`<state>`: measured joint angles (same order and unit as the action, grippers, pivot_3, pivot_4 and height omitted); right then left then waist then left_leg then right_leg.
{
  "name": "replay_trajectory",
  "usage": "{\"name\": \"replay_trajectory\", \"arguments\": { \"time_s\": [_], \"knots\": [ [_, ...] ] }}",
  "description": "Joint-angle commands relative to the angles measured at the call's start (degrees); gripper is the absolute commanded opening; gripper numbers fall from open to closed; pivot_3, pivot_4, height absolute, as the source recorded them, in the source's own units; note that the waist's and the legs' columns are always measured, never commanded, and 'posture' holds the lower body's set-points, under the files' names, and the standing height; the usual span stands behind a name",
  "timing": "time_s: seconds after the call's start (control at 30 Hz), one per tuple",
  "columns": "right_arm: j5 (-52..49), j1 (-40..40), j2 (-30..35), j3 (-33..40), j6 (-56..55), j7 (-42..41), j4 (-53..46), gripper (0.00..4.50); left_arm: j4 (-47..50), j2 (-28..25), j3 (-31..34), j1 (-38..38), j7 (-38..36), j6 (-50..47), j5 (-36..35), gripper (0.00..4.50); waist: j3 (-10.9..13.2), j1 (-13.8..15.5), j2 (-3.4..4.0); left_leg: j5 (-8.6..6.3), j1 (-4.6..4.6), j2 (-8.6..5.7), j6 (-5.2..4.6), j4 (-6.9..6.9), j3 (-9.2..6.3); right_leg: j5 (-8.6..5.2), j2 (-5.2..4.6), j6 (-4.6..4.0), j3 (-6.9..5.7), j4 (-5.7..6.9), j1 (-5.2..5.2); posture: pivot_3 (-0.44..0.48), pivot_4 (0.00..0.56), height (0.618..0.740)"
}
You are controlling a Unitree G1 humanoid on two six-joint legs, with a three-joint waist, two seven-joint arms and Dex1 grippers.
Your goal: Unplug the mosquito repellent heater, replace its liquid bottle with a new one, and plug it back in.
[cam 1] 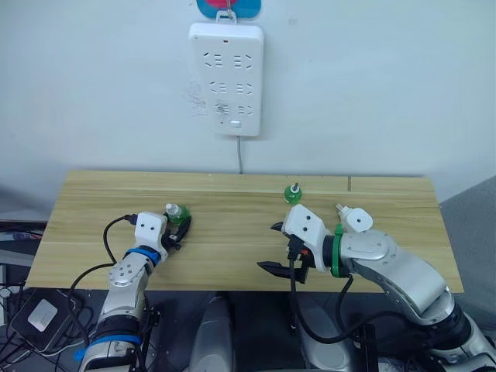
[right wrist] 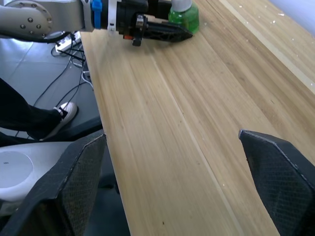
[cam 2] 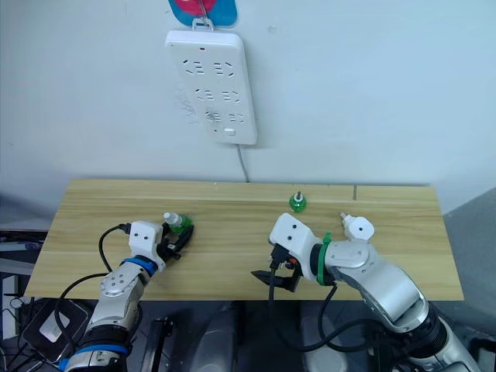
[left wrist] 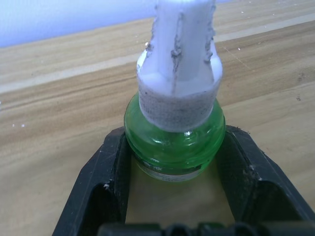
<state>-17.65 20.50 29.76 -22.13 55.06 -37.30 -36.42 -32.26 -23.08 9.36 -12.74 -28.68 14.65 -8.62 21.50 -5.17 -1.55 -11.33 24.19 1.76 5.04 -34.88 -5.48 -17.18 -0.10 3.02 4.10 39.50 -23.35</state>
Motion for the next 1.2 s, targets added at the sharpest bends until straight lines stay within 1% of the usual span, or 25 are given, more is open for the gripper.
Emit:
{"name": "replay_trajectory", "arguments": {
  "time_s": [0.03,0.1,0.17,0.2,0.23,0.3,0.37,0.43,0.53,0.63,0.8,0.97,1.1,1.2],
  "knots": [
    [-1.5,-1.3,0.4,2.6,-3.0,-0.5,-3.2,4.50,6.7,-1.5,-1.1,4.1,-1.6,-0.6,0.9,2.20,0.0,0.0,0.00,0.00,0.04,0.00,0.00,0.00,0.00,0.02,0.00,0.03,0.00,-0.07,0.00,-0.157,0.393,0.736],
    [-1.6,-1.7,0.8,3.3,-4.8,-1.1,-2.8,4.50,12.0,-2.7,-2.2,5.3,-3.7,-2.3,0.6,2.20,0.0,0.0,-0.01,0.00,0.17,0.02,0.02,0.00,-0.01,0.05,-0.02,0.06,-0.02,-0.22,-0.03,-0.136,0.373,0.736],
    [-3.1,-2.1,1.2,5.1,-6.4,-2.4,-3.0,4.50,19.8,-4.8,-4.5,6.5,-7.6,-5.1,0.1,2.20,0.0,0.2,-0.01,0.00,0.31,0.02,0.04,0.00,-0.11,0.08,-0.04,0.03,-0.12,-0.27,-0.12,-0.127,0.355,0.736],
    [-3.8,-2.1,1.4,5.8,-6.8,-2.9,-3.1,4.50,22.8,-5.6,-5.4,6.9,-9.0,-6.2,0.0,2.20,0.0,0.3,-0.01,0.02,0.42,0.02,0.08,0.00,-0.19,0.11,-0.04,-0.01,-0.18,-0.29,-0.20,-0.127,0.355,0.736],
    [-5.2,-1.8,1.4,7.0,-7.0,-3.8,-2.8,4.50,25.6,-6.5,-6.4,6.8,-11.0,-7.1,-0.6,2.20,0.0,0.4,-0.01,0.05,0.49,0.02,0.13,0.00,-0.27,0.11,-0.04,-0.01,-0.25,-0.30,-0.23,-0.121,0.335,0.736],
    [-7.9,-0.5,1.6,9.7,-6.4,-5.3,-2.5,4.50,31.7,-7.8,-7.9,5.4,-14.2,-11.8,-3.3,2.20,-0.1,0.6,-0.03,0.14,0.57,-0.03,0.28,0.00,-0.38,0.14,-0.08,-0.05,-0.37,-0.39,-0.22,-0.122,0.322,0.736],
    [-9.5,1.3,1.9,11.3,-6.2,-6.1,-1.8,4.50,37.0,-10.2,-10.4,3.0,-19.2,-16.7,-5.4,2.20,-0.1,0.5,-0.06,0.13,0.63,-0.08,0.26,-0.02,-0.37,0.20,-0.13,0.01,-0.38,-0.43,-0.22,-0.123,0.303,0.736],
    [-10.3,3.0,1.8,11.8,-6.0,-6.2,-1.1,4.50,39.6,-12.2,-12.5,0.0,-23.5,-21.8,-7.2,2.20,-0.2,0.4,-0.08,0.14,0.64,-0.11,0.27,-0.03,-0.36,0.23,-0.14,0.05,-0.37,-0.47,-0.22,-0.130,0.280,0.736],
    [-11.5,5.2,0.6,11.1,-4.8,-5.1,-0.9,4.50,41.8,-14.5,-14.3,-5.0,-27.9,-31.7,-11.4,2.20,-0.6,0.2,-0.15,0.15,0.64,-0.10,0.30,-0.02,-0.42,0.32,-0.11,-0.09,-0.48,-0.44,-0.22,-0.140,0.259,0.736],
    [-10.8,7.3,-2.0,9.7,-4.6,-2.6,0.7,4.50,41.8,-16.2,-16.1,-9.5,-31.7,-35.9,-12.3,2.20,-0.9,-0.2,-0.15,0.17,0.66,-0.09,0.33,-0.02,-0.49,0.36,-0.09,-0.15,-0.55,-0.41,-0.25,-0.154,0.234,0.736],
    [-7.6,10.2,-5.7,6.7,-6.6,0.5,5.7,4.50,40.4,-16.5,-18.0,-14.5,-35.3,-37.1,-11.7,2.20,-1.6,-0.5,-0.24,0.20,0.69,-0.10,0.37,-0.03,-0.54,0.37,-0.10,-0.17,-0.61,-0.39,-0.26,-0.157,0.215,0.736],
    [-4.3,11.7,-8.5,4.5,-9.6,2.2,9.9,4.50,39.2,-16.4,-18.5,-16.0,-37.1,-36.5,-11.0,2.20,-2.2,-0.6,-0.24,0.20,0.69,-0.10,0.38,-0.03,-0.54,0.38,-0.12,-0.18,-0.63,-0.38,-0.26,-0.153,0.201,0.736],
    [-3.6,12.4,-10.8,4.7,-10.8,2.7,11.8,4.50,38.4,-15.4,-18.2,-16.5,-37.7,-36.4,-11.1,2.20,-2.7,-0.6,-0.26,0.21,0.69,-0.10,0.38,-0.07,-0.55,0.38,-0.11,-0.20,-0.63,-0.29,-0.27,-0.154,0.193,0.736],
    [-2.7,12.8,-11.6,4.6,-12.0,2.9,13.1,3.86,37.1,-14.8,-18.8,-17.0,-38.6,-34.9,-10.5,2.20,-3.1,-0.6,-0.26,0.21,0.69,-0.11,0.38,-0.14,-0.55,0.39,-0.12,-0.20,-0.64,-0.18,-0.27,-0.157,0.184,0.736]
  ]
}}
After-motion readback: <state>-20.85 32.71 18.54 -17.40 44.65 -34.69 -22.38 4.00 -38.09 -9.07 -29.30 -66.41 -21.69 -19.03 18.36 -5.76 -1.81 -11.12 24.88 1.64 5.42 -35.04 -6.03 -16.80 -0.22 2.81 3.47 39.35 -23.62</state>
